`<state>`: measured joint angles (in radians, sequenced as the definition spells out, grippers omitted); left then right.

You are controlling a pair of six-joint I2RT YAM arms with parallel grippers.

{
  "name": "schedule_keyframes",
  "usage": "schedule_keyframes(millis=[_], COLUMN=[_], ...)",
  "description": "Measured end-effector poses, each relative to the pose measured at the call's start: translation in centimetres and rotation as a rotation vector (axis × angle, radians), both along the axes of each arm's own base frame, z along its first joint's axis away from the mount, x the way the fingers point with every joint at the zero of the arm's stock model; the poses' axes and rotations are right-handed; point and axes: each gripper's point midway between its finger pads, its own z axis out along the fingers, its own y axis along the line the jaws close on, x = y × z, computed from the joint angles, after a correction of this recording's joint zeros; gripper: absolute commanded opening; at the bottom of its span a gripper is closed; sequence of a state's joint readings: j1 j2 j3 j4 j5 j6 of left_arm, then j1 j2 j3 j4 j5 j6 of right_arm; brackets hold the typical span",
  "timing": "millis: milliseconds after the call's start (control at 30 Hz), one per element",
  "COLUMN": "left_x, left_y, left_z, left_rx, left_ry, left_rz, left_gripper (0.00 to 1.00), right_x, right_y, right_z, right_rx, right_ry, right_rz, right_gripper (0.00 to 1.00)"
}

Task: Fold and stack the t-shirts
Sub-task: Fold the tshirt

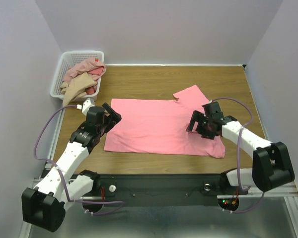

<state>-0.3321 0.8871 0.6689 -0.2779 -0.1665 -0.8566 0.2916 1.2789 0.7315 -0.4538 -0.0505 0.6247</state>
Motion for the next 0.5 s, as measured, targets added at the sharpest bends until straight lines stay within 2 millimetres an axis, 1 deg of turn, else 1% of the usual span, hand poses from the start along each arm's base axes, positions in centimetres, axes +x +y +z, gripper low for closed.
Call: schedule_keyframes(millis=[100,200,367,433,500], left_x=[-0.1,-0.1,0.0,0.1,0.3], left_y=[0.1,0.3,0.6,0.7,0.8], left_z=[-1.0,-1.5,-1.3,-0.9,-0.5], left_rx=[0.02,0.035,0.051,0.057,0.061], left_ry=[0.037,0.053,0.05,0.044,0.034], left_rz=[-0.001,0.004,0.008,0.011,0.017], left_gripper=[0.99,0.99,0.99,0.99,0.99], right_x=[0.4,1.4,3.5,4.4,5.0], right_y=[0.5,0.8,1.3,1.5,1.7], right_z=[-1.1,-1.4,-2.1,-2.5,-2.4], right_rx=[-0.009,-0.019,-0.026,-0.029,-0.029], right_ry=[0.033,0.032,0.022,0.023,0.019], right_rz=[0.013,0.012,0.006,0.005,0.005], right_gripper=[1.0,1.0,1.0,1.0,1.0])
